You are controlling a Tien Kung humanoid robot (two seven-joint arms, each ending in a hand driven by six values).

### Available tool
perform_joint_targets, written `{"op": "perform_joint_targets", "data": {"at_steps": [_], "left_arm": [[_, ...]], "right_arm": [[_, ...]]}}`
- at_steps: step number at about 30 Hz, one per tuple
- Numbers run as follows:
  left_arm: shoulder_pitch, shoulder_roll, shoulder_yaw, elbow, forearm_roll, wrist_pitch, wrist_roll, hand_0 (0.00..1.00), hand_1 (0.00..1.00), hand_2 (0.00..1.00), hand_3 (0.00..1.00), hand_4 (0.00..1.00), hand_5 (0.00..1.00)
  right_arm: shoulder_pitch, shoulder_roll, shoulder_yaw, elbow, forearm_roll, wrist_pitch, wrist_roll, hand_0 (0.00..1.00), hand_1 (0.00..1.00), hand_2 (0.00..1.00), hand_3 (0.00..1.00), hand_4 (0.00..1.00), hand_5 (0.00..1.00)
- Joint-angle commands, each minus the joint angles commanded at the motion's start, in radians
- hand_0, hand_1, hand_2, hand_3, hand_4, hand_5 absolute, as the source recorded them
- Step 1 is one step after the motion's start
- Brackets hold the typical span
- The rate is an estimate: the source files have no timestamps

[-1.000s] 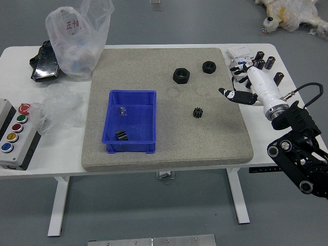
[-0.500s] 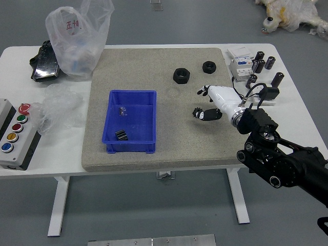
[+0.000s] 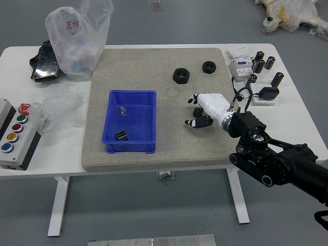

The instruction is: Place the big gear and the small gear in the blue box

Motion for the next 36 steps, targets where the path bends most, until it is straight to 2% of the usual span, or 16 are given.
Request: {"op": "perform_joint_targets", "data": {"at_steps": [13,20,21,27,28,33,34,36], "left_arm": [[0.007,-0.007,-0.019,-0.001,0.025,-0.006,0.007,0.666,0.617,0.618,0.656,0.734,0.384],[0.006,-0.008,-0.021,-0.001,0.032,-0.007,0.007,0.666,0.616,0.619,0.656,0.734,0.389],[0.007,-0.009,-0.023,-0.001,0.034,-0.008,0.007,0.666,0.616,0.618,0.656,0.735,0.39],[0.009,-0.008,-0.027,-0.001,0.038,-0.008,0.008,0.666,0.616,0.618,0.656,0.735,0.39],[0.009,-0.008,-0.027,-0.001,0.037,-0.008,0.008,0.666,0.616,0.619,0.658,0.734,0.393],[0.006,-0.009,-0.025,-0.001,0.035,-0.007,0.007,0.666,0.616,0.619,0.658,0.734,0.393],[0.006,-0.009,-0.024,-0.001,0.033,-0.007,0.006,0.666,0.616,0.62,0.659,0.733,0.394],[0.005,-0.009,-0.021,-0.001,0.031,-0.007,0.005,0.666,0.616,0.62,0.659,0.733,0.394]], "right_arm": [[0.006,-0.009,0.01,-0.008,0.016,-0.028,0.021,0.37,0.515,0.68,0.711,0.821,0.351],[0.022,0.005,-0.043,-0.063,0.064,-0.039,0.037,0.357,0.5,0.652,0.692,0.817,0.349],[0.023,0.007,-0.05,-0.072,0.072,-0.04,0.04,0.367,0.465,0.546,0.618,0.466,0.241],[0.024,0.003,-0.071,-0.094,0.097,-0.046,0.046,0.367,0.465,0.546,0.618,0.466,0.241],[0.023,0.003,-0.073,-0.095,0.099,-0.048,0.047,0.396,0.398,0.384,0.446,0.244,0.003],[0.019,0.006,-0.074,-0.092,0.108,-0.064,0.053,0.396,0.398,0.384,0.446,0.244,0.003],[0.019,0.006,-0.073,-0.092,0.11,-0.067,0.055,0.38,0.379,0.258,0.361,0.207,0.025],[0.017,0.005,-0.071,-0.092,0.112,-0.073,0.059,0.38,0.379,0.258,0.361,0.207,0.025]]}}
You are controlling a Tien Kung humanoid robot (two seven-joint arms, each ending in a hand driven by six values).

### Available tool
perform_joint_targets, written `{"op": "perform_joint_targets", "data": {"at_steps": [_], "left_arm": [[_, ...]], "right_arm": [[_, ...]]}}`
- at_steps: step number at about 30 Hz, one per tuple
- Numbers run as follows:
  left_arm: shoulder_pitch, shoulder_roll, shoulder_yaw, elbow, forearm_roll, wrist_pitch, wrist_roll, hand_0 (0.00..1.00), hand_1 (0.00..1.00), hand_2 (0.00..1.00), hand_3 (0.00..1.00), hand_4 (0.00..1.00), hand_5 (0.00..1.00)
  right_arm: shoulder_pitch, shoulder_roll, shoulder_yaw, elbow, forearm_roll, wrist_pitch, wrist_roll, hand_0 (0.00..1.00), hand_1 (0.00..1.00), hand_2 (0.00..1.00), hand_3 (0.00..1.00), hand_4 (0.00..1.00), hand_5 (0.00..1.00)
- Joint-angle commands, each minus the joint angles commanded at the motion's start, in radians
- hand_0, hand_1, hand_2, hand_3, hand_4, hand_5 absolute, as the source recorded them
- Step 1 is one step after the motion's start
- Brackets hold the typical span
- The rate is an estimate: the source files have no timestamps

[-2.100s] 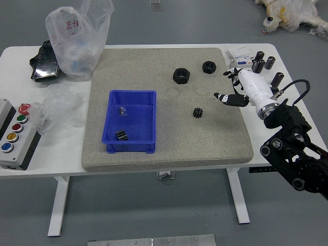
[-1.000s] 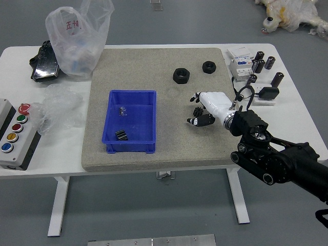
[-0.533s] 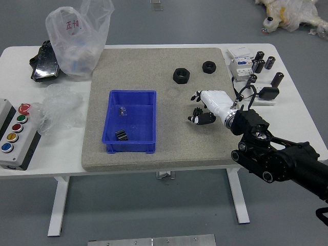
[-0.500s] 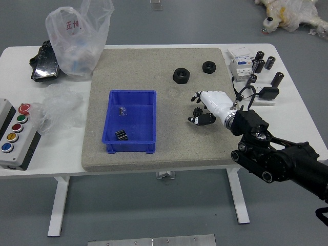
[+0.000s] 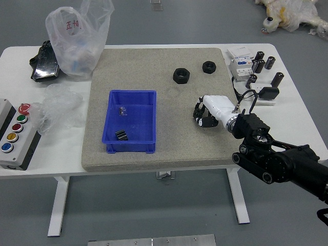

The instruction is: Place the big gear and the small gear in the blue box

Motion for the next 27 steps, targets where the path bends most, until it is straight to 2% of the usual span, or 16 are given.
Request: {"op": "perform_joint_targets", "data": {"at_steps": [3,5,10,14,15,16,21,22,27], "left_arm": [[-0.001,-0.001,0.003,0.0,-0.003,0.001,-0.002,0.666,0.616,0.62,0.659,0.733,0.394],[0.0,-0.001,0.003,0.0,-0.005,0.002,-0.003,0.666,0.615,0.621,0.659,0.731,0.394],[0.005,0.0,-0.002,0.0,-0.002,0.003,-0.001,0.666,0.615,0.621,0.66,0.733,0.395],[0.006,-0.002,-0.005,0.0,0.0,0.002,0.001,0.666,0.615,0.621,0.66,0.733,0.395],[0.006,-0.002,-0.005,-0.001,0.0,0.002,0.002,0.666,0.615,0.621,0.66,0.733,0.395],[0.005,-0.002,-0.005,-0.001,0.0,0.002,0.002,0.666,0.615,0.621,0.661,0.736,0.401],[0.003,-0.002,-0.006,-0.002,0.005,0.0,0.002,0.666,0.615,0.621,0.661,0.736,0.401],[0.003,-0.002,-0.007,-0.002,0.005,0.0,0.002,0.666,0.613,0.621,0.663,0.744,0.418],[0.004,-0.001,-0.013,-0.002,0.013,-0.002,0.005,0.666,0.613,0.621,0.663,0.744,0.418]], "right_arm": [[-0.003,-0.005,0.009,0.011,-0.004,-0.007,0.006,0.38,0.379,0.258,0.361,0.207,0.025],[-0.006,-0.015,0.025,0.042,-0.018,-0.007,0.004,0.381,0.377,0.247,0.352,0.177,0.004],[-0.001,-0.049,0.071,0.167,-0.074,0.008,-0.024,0.401,0.393,0.254,0.359,0.16,0.002],[0.02,-0.044,0.073,0.287,-0.09,0.032,-0.039,0.401,0.393,0.254,0.359,0.16,0.002],[0.027,-0.038,0.067,0.316,-0.091,0.039,-0.038,0.401,0.393,0.254,0.359,0.16,0.002],[0.037,-0.029,0.058,0.347,-0.094,0.046,-0.036,0.476,0.459,0.423,0.413,0.297,0.002],[0.078,0.032,0.003,0.465,-0.132,0.047,-0.023,0.476,0.459,0.423,0.413,0.297,0.002],[0.082,0.041,-0.008,0.473,-0.139,0.048,-0.024,0.629,0.621,0.598,0.472,0.314,0.002],[0.095,0.076,-0.077,0.461,-0.167,0.055,-0.035,0.629,0.621,0.598,0.472,0.314,0.002]]}}
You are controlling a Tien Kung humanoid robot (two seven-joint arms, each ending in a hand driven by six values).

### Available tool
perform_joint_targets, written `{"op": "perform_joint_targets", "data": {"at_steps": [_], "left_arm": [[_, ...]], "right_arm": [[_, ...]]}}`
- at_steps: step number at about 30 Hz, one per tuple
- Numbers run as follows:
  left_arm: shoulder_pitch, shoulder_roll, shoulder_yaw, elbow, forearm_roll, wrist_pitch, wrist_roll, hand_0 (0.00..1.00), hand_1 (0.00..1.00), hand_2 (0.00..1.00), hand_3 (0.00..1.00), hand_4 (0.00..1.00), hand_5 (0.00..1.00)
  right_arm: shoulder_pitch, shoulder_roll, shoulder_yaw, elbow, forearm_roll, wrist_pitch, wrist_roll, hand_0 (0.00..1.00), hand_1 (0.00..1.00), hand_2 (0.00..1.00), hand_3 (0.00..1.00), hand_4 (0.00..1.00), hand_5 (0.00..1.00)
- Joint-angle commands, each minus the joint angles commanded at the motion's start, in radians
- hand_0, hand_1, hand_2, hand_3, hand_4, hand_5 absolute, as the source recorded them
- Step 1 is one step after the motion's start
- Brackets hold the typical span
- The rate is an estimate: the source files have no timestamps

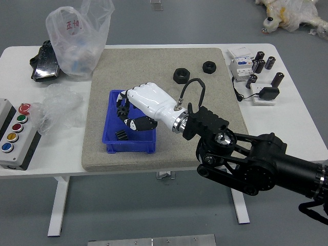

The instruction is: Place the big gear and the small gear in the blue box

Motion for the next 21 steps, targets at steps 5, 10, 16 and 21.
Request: {"op": "perform_joint_targets", "data": {"at_steps": [5,10,16,21], "left_arm": [[0.0,-0.001,-0.006,-0.001,0.008,-0.002,0.003,0.666,0.613,0.622,0.665,0.748,0.423],[-0.001,0.001,-0.007,-0.001,0.012,-0.005,0.004,0.666,0.613,0.623,0.665,0.748,0.424],[-0.008,0.001,0.007,-0.002,-0.007,-0.002,0.001,0.666,0.614,0.623,0.665,0.748,0.427],[-0.002,-0.001,0.002,-0.001,-0.004,-0.003,0.003,0.666,0.613,0.621,0.664,0.748,0.427]], "right_arm": [[0.004,0.006,-0.034,-0.025,0.017,0.001,-0.014,0.655,0.695,0.678,0.559,0.192,0.094],[-0.002,0.004,-0.034,-0.041,0.026,-0.009,-0.014,0.657,0.711,0.703,0.575,0.214,0.174],[-0.01,0.005,-0.034,-0.057,0.018,0.012,-0.044,0.687,0.754,0.78,0.649,0.324,0.221],[-0.018,0.003,-0.024,-0.06,0.011,0.027,-0.059,0.692,0.768,0.793,0.698,0.443,0.164]]}}
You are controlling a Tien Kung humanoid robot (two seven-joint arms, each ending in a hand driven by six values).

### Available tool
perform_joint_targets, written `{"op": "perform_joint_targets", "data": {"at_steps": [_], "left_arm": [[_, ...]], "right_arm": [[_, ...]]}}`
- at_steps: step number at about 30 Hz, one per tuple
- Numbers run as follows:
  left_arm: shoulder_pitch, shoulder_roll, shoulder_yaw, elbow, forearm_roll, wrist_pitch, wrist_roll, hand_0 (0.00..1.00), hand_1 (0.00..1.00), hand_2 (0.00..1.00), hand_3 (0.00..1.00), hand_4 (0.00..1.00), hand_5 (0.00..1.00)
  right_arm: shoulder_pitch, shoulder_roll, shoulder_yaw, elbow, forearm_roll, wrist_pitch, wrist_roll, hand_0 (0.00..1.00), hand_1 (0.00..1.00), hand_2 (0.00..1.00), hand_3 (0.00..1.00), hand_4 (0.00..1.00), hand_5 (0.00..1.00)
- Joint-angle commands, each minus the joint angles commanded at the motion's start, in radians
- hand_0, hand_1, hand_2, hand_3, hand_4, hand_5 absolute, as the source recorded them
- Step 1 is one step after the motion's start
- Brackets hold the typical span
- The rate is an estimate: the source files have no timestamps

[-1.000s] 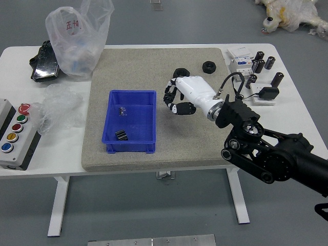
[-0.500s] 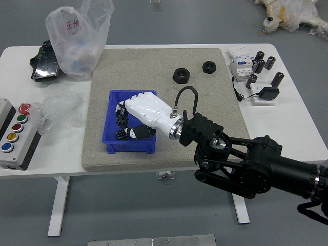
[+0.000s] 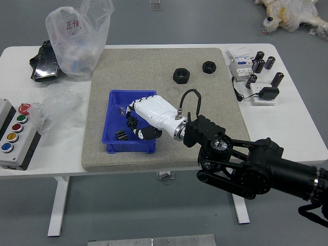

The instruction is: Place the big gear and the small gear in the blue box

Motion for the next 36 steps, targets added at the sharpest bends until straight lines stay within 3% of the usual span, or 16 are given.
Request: {"op": "perform_joint_targets", "data": {"at_steps": [3,4,9,10,15,19,21,22,27,28,31,36], "left_arm": [[0.001,0.002,0.001,0.001,0.001,0.001,-0.002,0.666,0.613,0.621,0.664,0.748,0.427],[0.0,0.002,0.003,0.001,-0.003,0.002,-0.004,0.666,0.614,0.615,0.663,0.748,0.427],[0.001,0.004,0.005,0.001,-0.005,0.002,-0.005,0.666,0.614,0.615,0.663,0.748,0.427],[0.002,0.003,0.004,0.001,-0.003,0.002,-0.004,0.666,0.613,0.613,0.664,0.748,0.427],[0.003,0.004,0.005,0.001,-0.004,0.001,-0.004,0.666,0.613,0.613,0.664,0.748,0.427],[0.003,0.003,0.01,0.002,-0.009,0.002,-0.007,0.665,0.614,0.61,0.664,0.748,0.427],[0.004,0.001,0.012,0.002,-0.009,0.002,-0.009,0.665,0.614,0.61,0.664,0.748,0.427],[0.004,0.001,0.014,0.003,-0.011,0.003,-0.011,0.666,0.614,0.609,0.664,0.748,0.427],[0.001,0.004,0.03,0.007,-0.024,0.009,-0.025,0.666,0.614,0.609,0.664,0.748,0.427],[0.001,0.005,0.029,0.008,-0.021,0.009,-0.026,0.666,0.614,0.609,0.663,0.749,0.427],[0.001,0.01,0.025,0.011,-0.014,0.011,-0.028,0.666,0.614,0.609,0.663,0.749,0.427],[0.003,0.012,0.018,0.012,-0.006,0.01,-0.027,0.666,0.614,0.607,0.662,0.749,0.427]], "right_arm": [[-0.005,-0.005,0.015,0.002,-0.002,0.01,-0.006,0.692,0.768,0.793,0.698,0.443,0.164],[-0.006,-0.006,0.02,0.002,-0.003,0.012,-0.007,0.697,0.77,0.8,0.769,0.767,0.233],[-0.016,-0.013,0.047,0.004,-0.005,0.016,-0.007,0.697,0.77,0.8,0.769,0.767,0.233],[-0.018,-0.015,0.052,0.005,-0.005,0.016,-0.007,0.699,0.773,0.806,0.826,0.891,0.344],[-0.027,-0.023,0.066,0.012,0.004,0.013,-0.005,0.699,0.773,0.806,0.826,0.891,0.344],[-0.054,-0.039,0.111,0.038,0.039,-0.017,0.013,0.69,0.773,0.809,0.835,0.863,0.316],[-0.088,-0.064,0.163,0.075,0.089,-0.044,0.038,0.69,0.773,0.809,0.835,0.863,0.316],[-0.106,-0.078,0.192,0.095,0.116,-0.056,0.051,0.632,0.716,0.758,0.789,0.849,0.349],[-0.205,-0.171,0.364,0.182,0.255,-0.101,0.147,0.632,0.716,0.758,0.789,0.849,0.349],[-0.22,-0.185,0.393,0.191,0.277,-0.102,0.162,0.607,0.681,0.72,0.725,0.824,0.358],[-0.283,-0.233,0.506,0.209,0.372,-0.098,0.226,0.607,0.681,0.72,0.725,0.824,0.358],[-0.382,-0.266,0.657,0.192,0.526,-0.076,0.315,0.597,0.665,0.703,0.704,0.817,0.393]]}}
